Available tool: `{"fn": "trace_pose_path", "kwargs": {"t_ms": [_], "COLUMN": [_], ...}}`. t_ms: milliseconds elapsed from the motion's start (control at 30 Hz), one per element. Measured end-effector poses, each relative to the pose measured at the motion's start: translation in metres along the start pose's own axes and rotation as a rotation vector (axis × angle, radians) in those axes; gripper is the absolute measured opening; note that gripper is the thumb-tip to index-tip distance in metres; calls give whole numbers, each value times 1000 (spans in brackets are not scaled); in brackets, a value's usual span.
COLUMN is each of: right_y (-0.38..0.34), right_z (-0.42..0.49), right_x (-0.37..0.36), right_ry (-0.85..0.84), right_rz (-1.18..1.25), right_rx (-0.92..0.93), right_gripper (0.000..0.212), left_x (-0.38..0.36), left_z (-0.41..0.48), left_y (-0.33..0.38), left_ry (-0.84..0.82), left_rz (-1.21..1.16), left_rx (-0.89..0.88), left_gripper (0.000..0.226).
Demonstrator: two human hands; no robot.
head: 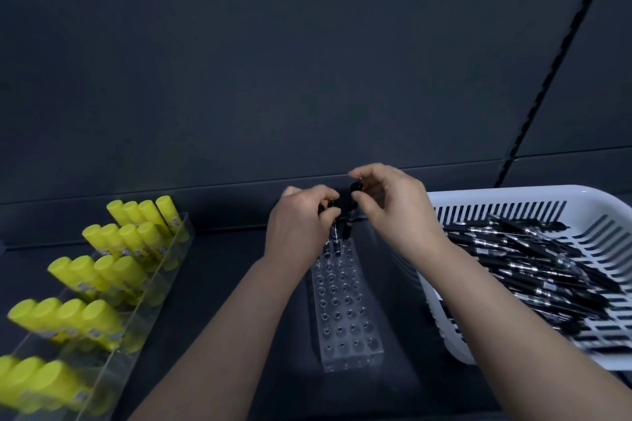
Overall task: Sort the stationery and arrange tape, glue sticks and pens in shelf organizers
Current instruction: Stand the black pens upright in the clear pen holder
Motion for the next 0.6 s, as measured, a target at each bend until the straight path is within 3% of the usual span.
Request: {"fn": "trace_pose_path", "kwargs": {"t_ms": [200, 600], "right_y": [-2, 20], "right_z": [11, 3], "right_x": [-5, -28], "right_ry": [-45, -164], "right_rz": [-74, -185], "right_rx": [23, -7], "right_gripper": [27, 38], "left_x": [6, 12], "left_z": [-1, -8], "left_y": [2, 4], "left_ry": [25, 51], "left_rz": [6, 57], "left_rx": [12, 49], "left_gripper": [50, 35]}}
Point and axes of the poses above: each hand's wrist, its own z-axis towards the middle knuckle, its own x-axis out of the back of the hand, y = z × x, the point moved 3 cm from there along z, towards the middle knuckle, and after that the axes turned 5 degrees about -x, right-handed, at the moved point
